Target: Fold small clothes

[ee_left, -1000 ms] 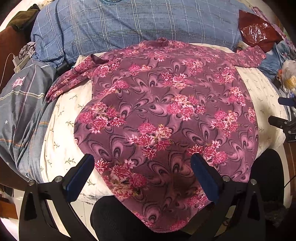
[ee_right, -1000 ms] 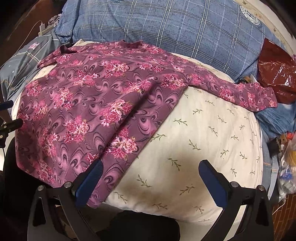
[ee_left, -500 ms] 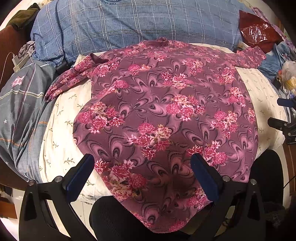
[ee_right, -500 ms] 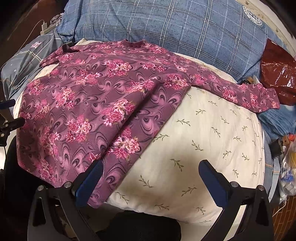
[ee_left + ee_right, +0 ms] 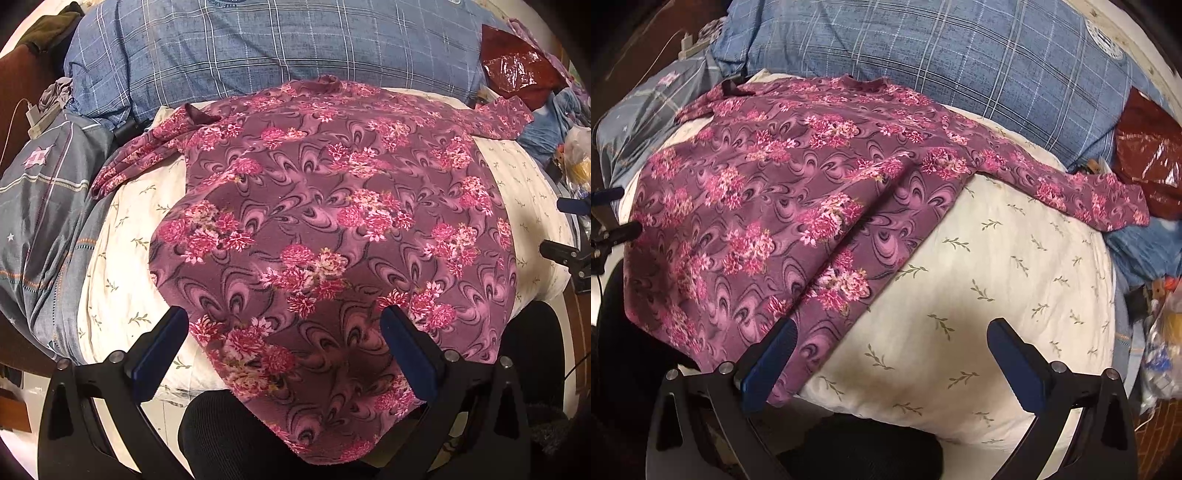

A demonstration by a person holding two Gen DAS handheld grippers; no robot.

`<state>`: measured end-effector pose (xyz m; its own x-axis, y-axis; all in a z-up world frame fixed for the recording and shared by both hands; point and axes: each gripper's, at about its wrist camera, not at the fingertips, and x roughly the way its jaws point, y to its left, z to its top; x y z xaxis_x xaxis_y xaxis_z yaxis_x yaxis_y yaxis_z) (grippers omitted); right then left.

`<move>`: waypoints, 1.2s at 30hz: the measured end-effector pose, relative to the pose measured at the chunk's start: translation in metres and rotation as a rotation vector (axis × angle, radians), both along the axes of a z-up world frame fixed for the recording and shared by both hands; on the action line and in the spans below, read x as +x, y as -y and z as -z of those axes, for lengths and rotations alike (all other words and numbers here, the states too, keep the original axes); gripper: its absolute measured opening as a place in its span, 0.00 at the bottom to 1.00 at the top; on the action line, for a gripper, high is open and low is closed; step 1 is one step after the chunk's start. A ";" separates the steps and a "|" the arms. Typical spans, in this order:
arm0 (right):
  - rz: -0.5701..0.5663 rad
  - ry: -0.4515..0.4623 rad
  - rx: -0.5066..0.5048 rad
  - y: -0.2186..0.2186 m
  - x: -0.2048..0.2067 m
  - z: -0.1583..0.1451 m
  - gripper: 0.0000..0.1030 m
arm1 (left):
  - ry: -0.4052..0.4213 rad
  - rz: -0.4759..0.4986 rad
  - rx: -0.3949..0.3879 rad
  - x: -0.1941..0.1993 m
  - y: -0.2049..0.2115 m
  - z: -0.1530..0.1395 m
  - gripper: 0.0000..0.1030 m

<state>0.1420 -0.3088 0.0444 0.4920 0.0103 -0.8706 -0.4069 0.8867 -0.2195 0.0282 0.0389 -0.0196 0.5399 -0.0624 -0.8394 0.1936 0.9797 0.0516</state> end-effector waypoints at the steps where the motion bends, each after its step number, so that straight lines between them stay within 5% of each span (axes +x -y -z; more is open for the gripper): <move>1: -0.015 -0.003 -0.011 0.001 -0.001 -0.002 0.99 | 0.000 -0.003 -0.005 0.000 -0.002 -0.001 1.00; 6: -0.101 -0.029 -0.063 0.006 -0.007 -0.013 0.99 | 0.009 -0.056 -0.005 0.005 -0.028 -0.005 1.00; 12: -0.063 -0.145 0.115 0.013 -0.005 0.016 0.97 | -0.038 -0.224 -0.034 0.014 -0.084 0.001 1.00; 15: -0.032 -0.245 0.245 0.011 0.005 0.040 0.76 | -0.058 -0.253 -0.039 0.012 -0.097 0.006 1.00; 22: -0.040 -0.328 0.376 -0.001 0.015 0.056 0.61 | -0.098 -0.254 -0.063 0.010 -0.098 0.015 1.00; 24: -0.065 -0.320 0.409 -0.007 0.013 0.059 0.40 | -0.117 -0.258 -0.071 0.013 -0.096 0.018 1.00; 25: -0.071 -0.320 0.408 -0.010 0.013 0.059 0.18 | -0.126 -0.258 -0.080 0.014 -0.095 0.019 1.00; 26: -0.083 -0.322 0.415 -0.012 0.011 0.059 0.07 | -0.129 -0.258 -0.085 0.015 -0.094 0.019 1.00; 32: -0.075 -0.207 0.487 0.035 -0.005 0.016 0.03 | -0.120 -0.261 -0.055 0.017 -0.097 0.012 1.00; 36: 0.117 -0.222 0.482 0.107 0.005 0.024 0.04 | -0.179 -0.282 -0.082 0.026 -0.101 0.023 1.00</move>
<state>0.1473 -0.4158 0.0200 0.3183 0.3899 -0.8641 -0.2899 0.9079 0.3029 0.0540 0.1398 -0.0427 0.3900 -0.0029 -0.9208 -0.0867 0.9954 -0.0399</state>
